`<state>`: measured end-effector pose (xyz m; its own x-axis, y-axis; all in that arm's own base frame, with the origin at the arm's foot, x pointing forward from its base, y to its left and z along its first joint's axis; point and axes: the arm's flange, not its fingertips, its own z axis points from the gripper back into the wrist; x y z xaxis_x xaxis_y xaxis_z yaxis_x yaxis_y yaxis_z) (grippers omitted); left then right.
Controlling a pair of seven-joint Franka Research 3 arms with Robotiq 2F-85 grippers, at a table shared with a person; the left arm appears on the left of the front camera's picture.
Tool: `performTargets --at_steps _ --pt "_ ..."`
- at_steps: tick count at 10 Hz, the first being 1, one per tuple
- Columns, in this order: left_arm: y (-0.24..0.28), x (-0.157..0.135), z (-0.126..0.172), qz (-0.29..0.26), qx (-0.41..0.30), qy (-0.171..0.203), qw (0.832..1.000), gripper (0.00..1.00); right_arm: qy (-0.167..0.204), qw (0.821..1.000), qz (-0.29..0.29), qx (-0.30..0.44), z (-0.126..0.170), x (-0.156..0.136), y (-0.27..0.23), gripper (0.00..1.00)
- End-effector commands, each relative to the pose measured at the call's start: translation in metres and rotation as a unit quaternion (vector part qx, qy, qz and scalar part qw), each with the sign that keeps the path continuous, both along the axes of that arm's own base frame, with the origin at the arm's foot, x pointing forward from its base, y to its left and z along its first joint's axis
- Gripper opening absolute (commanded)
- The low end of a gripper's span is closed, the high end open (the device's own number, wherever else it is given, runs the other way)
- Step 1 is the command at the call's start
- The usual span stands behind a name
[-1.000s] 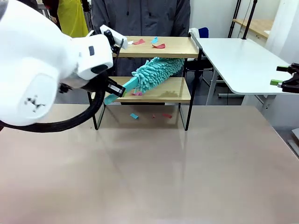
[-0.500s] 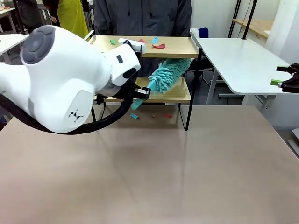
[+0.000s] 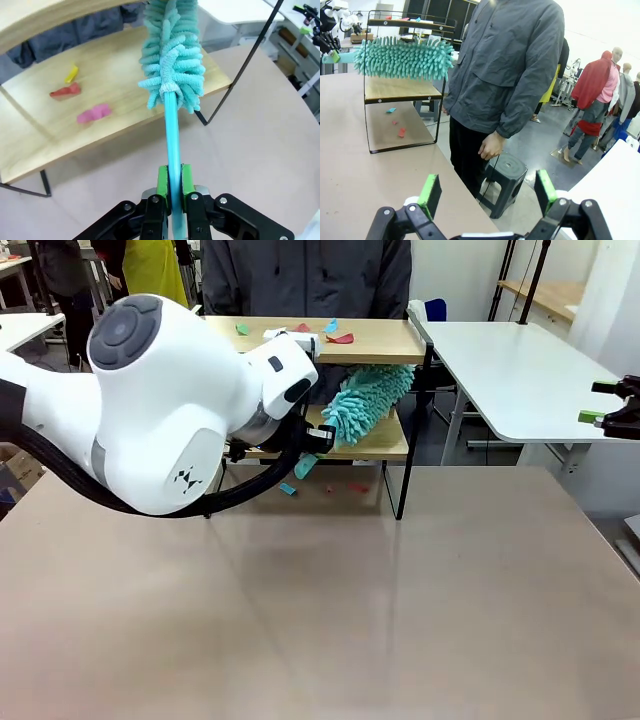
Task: Clean the shelf.
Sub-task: Clean the specific section of the Shelf indicated by the human with the Duster.
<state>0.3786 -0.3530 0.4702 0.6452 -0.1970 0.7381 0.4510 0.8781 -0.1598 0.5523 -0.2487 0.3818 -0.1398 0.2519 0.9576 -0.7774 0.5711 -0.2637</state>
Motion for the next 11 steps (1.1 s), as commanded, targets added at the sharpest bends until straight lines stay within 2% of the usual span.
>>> performTargets --at_steps 1,3,4,5,8,11 --pt "-0.040 0.003 -0.015 0.018 -0.006 0.010 1.000 0.13 0.008 1.000 -0.002 -0.001 0.007 0.000 0.002 1.00" --pt "-0.046 -0.001 -0.023 0.015 -0.014 0.025 0.999 0.13 0.008 1.000 -0.002 -0.001 0.007 0.000 0.002 1.00" --pt "-0.045 -0.003 -0.022 0.011 -0.013 0.022 1.000 0.13 0.008 1.000 -0.002 -0.001 0.007 0.000 0.002 1.00" --pt "-0.019 -0.012 -0.016 0.003 -0.006 0.023 1.000 0.13 0.008 1.000 -0.002 -0.001 0.007 0.000 0.002 1.00" --pt "-0.024 -0.014 -0.019 0.001 -0.008 0.029 1.000 0.13 0.008 1.000 -0.002 -0.001 0.007 0.000 0.002 1.00" --pt "-0.009 -0.020 -0.008 0.032 0.011 0.028 0.999 0.13 0.008 1.000 -0.002 -0.001 0.007 0.000 0.002 1.00"
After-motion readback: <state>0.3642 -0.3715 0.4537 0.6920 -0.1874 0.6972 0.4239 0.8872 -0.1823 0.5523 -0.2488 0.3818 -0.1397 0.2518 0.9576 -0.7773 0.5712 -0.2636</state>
